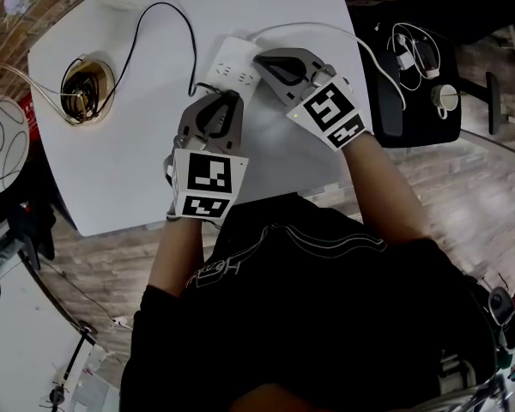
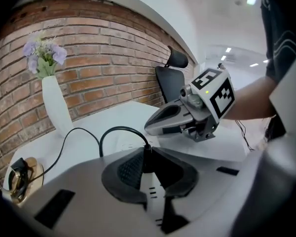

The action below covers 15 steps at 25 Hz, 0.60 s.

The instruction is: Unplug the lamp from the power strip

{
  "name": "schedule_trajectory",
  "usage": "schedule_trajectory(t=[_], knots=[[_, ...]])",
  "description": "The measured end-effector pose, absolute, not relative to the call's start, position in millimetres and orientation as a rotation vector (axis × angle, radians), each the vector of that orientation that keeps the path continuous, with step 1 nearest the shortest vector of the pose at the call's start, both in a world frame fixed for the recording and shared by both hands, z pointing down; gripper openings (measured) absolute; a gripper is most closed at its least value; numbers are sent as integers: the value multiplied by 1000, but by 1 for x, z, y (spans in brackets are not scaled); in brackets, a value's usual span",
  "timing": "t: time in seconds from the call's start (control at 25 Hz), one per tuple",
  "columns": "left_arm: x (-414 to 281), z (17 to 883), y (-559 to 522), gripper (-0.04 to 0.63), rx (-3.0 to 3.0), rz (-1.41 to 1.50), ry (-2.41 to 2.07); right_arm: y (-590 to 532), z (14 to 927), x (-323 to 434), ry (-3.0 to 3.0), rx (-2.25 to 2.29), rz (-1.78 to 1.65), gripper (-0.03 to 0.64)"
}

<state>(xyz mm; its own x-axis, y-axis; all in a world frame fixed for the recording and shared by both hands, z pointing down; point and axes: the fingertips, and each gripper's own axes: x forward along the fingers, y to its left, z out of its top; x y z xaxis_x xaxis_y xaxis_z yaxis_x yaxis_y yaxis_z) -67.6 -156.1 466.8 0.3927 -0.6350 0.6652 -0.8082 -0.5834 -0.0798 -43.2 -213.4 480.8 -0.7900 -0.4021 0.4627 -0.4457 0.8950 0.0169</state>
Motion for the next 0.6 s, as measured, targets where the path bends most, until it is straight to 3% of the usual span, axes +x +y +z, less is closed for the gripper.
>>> schedule_trajectory(t=[0.4,0.6], knots=[[-72,466,-158,44,2257,708,-1199,-213,481,-42,-2593,621,131,-5],[-71,464,-156,43,2384,890,-1306,-212,482,-44,-2595,620,133,-5]])
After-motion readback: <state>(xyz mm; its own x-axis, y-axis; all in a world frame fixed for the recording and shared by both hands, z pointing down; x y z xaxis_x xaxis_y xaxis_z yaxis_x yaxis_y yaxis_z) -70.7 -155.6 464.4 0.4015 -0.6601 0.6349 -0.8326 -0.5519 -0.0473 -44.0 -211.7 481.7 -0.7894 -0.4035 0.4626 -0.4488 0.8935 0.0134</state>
